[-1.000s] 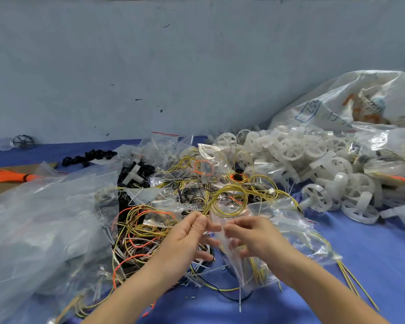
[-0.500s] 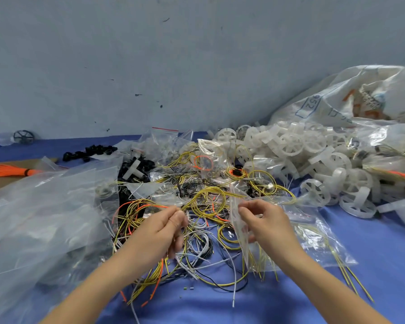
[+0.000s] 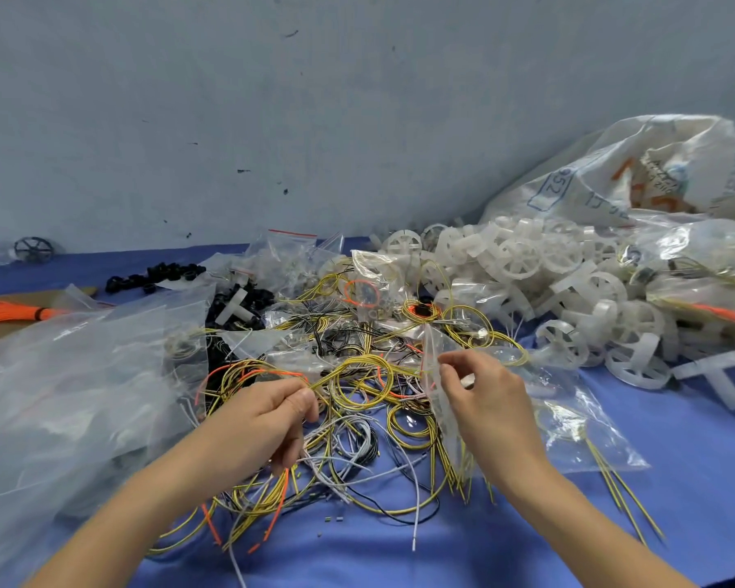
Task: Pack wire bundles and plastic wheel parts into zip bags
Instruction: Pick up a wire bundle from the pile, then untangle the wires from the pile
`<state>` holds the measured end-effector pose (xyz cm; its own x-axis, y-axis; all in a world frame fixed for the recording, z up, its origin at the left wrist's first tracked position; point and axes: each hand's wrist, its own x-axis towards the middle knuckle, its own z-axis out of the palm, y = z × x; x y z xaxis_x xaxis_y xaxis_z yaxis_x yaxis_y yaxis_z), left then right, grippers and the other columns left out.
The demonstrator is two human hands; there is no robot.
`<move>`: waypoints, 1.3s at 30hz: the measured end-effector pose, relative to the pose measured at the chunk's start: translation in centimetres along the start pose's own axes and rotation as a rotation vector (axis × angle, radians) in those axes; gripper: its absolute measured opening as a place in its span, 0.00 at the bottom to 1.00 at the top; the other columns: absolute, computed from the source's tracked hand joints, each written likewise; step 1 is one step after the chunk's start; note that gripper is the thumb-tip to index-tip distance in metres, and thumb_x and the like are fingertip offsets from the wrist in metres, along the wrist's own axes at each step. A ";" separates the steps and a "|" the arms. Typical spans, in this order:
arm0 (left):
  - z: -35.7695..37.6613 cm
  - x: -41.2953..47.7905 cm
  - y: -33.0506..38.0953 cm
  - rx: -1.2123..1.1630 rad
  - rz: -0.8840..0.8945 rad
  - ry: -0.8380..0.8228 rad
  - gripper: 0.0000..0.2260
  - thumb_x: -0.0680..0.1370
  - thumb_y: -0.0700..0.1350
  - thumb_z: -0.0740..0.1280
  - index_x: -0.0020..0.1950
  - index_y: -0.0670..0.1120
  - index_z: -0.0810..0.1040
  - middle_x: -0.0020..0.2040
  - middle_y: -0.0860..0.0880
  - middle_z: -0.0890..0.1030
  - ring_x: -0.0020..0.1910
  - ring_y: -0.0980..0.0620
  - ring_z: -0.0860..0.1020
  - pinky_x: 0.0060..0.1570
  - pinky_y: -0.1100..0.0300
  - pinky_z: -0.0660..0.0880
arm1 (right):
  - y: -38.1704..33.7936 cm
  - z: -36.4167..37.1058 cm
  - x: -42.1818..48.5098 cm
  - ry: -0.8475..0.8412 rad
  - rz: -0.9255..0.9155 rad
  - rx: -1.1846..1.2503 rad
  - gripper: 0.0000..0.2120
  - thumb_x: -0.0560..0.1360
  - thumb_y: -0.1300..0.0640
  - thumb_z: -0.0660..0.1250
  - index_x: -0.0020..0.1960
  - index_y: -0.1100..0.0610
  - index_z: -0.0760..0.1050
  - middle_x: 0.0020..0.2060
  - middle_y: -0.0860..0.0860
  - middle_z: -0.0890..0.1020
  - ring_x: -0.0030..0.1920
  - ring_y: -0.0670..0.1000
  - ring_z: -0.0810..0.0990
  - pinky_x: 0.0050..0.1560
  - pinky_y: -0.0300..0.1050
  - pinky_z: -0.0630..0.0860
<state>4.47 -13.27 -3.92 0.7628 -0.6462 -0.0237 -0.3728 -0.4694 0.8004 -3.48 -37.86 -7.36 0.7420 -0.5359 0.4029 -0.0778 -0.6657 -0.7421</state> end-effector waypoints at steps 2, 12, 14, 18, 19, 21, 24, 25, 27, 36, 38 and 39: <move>-0.2 -0.1 0.0 0.007 0.006 -0.001 0.13 0.85 0.45 0.54 0.44 0.46 0.73 0.26 0.46 0.78 0.25 0.49 0.72 0.30 0.61 0.68 | 0.0 -0.2 0.0 -0.003 -0.032 -0.043 0.07 0.79 0.55 0.65 0.54 0.50 0.81 0.47 0.44 0.82 0.46 0.47 0.80 0.46 0.46 0.76; 0.0 0.0 0.9 -0.120 -0.013 -0.049 0.13 0.84 0.43 0.55 0.44 0.43 0.73 0.25 0.44 0.76 0.24 0.48 0.70 0.27 0.59 0.66 | -0.9 -0.4 -0.9 -0.045 -0.229 -0.246 0.09 0.80 0.51 0.64 0.56 0.49 0.80 0.47 0.45 0.79 0.43 0.51 0.79 0.38 0.49 0.75; -0.3 0.2 1.3 -0.248 -0.042 -0.056 0.13 0.84 0.42 0.55 0.43 0.42 0.73 0.24 0.42 0.75 0.21 0.48 0.71 0.24 0.62 0.66 | -1.1 -0.3 -1.2 -0.051 -0.273 -0.269 0.08 0.80 0.51 0.64 0.56 0.49 0.80 0.47 0.46 0.79 0.42 0.53 0.80 0.36 0.49 0.75; -1.0 0.3 1.7 -0.435 -0.064 -0.045 0.15 0.82 0.44 0.57 0.39 0.45 0.77 0.23 0.40 0.73 0.20 0.47 0.72 0.23 0.64 0.67 | -1.1 0.0 -1.4 -0.065 -0.340 -0.273 0.07 0.79 0.51 0.66 0.54 0.50 0.81 0.46 0.46 0.80 0.41 0.53 0.81 0.35 0.46 0.72; -1.1 0.2 1.7 -0.459 -0.067 -0.044 0.16 0.82 0.44 0.57 0.38 0.47 0.78 0.23 0.40 0.73 0.21 0.47 0.72 0.23 0.63 0.68 | -1.1 0.1 -1.5 -0.072 -0.359 -0.264 0.07 0.79 0.51 0.67 0.53 0.50 0.81 0.46 0.46 0.80 0.40 0.53 0.81 0.36 0.45 0.72; -1.2 0.1 1.9 -0.484 -0.085 -0.043 0.16 0.82 0.45 0.58 0.37 0.47 0.79 0.24 0.41 0.72 0.22 0.46 0.72 0.24 0.61 0.68 | -1.3 0.2 -1.6 -0.089 -0.381 -0.238 0.06 0.79 0.52 0.67 0.52 0.51 0.81 0.45 0.46 0.80 0.39 0.52 0.81 0.37 0.45 0.72; -1.0 0.1 2.2 -0.462 -0.121 -0.039 0.13 0.82 0.44 0.57 0.41 0.43 0.76 0.24 0.41 0.73 0.22 0.46 0.72 0.23 0.63 0.67 | -1.5 0.4 -1.6 -0.104 -0.372 -0.169 0.06 0.79 0.53 0.67 0.53 0.51 0.82 0.45 0.45 0.80 0.38 0.50 0.79 0.38 0.45 0.74; -0.8 0.1 2.4 -0.450 -0.132 -0.040 0.13 0.82 0.44 0.57 0.42 0.42 0.75 0.24 0.41 0.73 0.22 0.47 0.72 0.23 0.64 0.67 | -1.6 0.4 -1.6 -0.108 -0.358 -0.140 0.07 0.79 0.53 0.67 0.53 0.50 0.82 0.45 0.45 0.80 0.38 0.49 0.79 0.39 0.46 0.74; -0.5 0.0 2.6 -0.437 -0.149 -0.064 0.12 0.82 0.44 0.57 0.43 0.41 0.74 0.24 0.42 0.73 0.21 0.47 0.72 0.23 0.64 0.66 | -1.8 0.4 -1.6 -0.110 -0.335 -0.089 0.07 0.79 0.53 0.67 0.54 0.50 0.82 0.44 0.43 0.79 0.36 0.46 0.77 0.40 0.46 0.75; 2.2 0.2 3.8 -0.451 -0.171 -0.200 0.12 0.83 0.44 0.55 0.45 0.44 0.73 0.26 0.45 0.76 0.22 0.49 0.74 0.22 0.64 0.66 | -3.0 0.6 -2.1 -0.099 -0.384 -0.025 0.06 0.77 0.55 0.69 0.53 0.51 0.83 0.41 0.45 0.77 0.33 0.47 0.77 0.37 0.48 0.75; 3.1 0.5 3.7 -0.425 -0.182 -0.191 0.12 0.84 0.45 0.55 0.46 0.44 0.74 0.27 0.47 0.77 0.22 0.51 0.74 0.22 0.65 0.66 | -3.2 0.8 -2.2 -0.126 -0.390 -0.019 0.06 0.78 0.56 0.69 0.53 0.51 0.83 0.42 0.45 0.78 0.34 0.48 0.77 0.38 0.48 0.75; 3.5 0.7 3.6 -0.395 -0.173 -0.175 0.13 0.84 0.45 0.55 0.47 0.44 0.75 0.27 0.48 0.76 0.21 0.51 0.73 0.21 0.65 0.66 | -3.3 0.9 -2.2 -0.137 -0.392 -0.018 0.06 0.78 0.56 0.69 0.53 0.51 0.83 0.42 0.45 0.78 0.34 0.47 0.77 0.38 0.48 0.75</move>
<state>1.80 -17.56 -3.16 0.6830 -0.6863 -0.2500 0.0072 -0.3359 0.9419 -4.23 -34.02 -6.31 0.7992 -0.1666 0.5775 0.2179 -0.8152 -0.5366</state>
